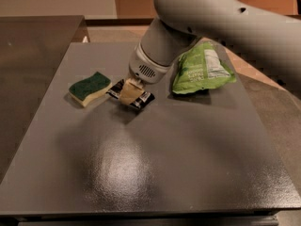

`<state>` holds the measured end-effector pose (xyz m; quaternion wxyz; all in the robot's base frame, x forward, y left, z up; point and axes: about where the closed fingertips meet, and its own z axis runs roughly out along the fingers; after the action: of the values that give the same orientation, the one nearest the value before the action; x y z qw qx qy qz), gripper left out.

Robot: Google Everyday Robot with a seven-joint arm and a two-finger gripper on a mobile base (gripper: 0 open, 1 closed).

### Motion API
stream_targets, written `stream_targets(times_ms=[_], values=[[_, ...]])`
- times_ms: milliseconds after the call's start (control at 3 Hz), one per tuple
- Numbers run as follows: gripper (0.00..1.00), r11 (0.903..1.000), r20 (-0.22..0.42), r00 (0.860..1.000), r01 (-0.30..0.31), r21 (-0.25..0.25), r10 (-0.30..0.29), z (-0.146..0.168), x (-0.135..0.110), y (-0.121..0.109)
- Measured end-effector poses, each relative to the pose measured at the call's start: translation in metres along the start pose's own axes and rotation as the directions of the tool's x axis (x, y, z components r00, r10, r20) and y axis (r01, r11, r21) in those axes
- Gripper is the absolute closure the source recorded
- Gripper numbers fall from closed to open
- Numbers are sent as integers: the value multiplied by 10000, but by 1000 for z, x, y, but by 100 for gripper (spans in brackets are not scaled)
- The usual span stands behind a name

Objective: Move rxbar chocolate near sponge

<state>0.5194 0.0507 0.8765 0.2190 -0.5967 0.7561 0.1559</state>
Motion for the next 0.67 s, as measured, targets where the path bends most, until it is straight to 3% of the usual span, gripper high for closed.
stream_targets(times_ms=[667], values=[[59,9997,200,9998,-80,-232,85,48,-24,4]])
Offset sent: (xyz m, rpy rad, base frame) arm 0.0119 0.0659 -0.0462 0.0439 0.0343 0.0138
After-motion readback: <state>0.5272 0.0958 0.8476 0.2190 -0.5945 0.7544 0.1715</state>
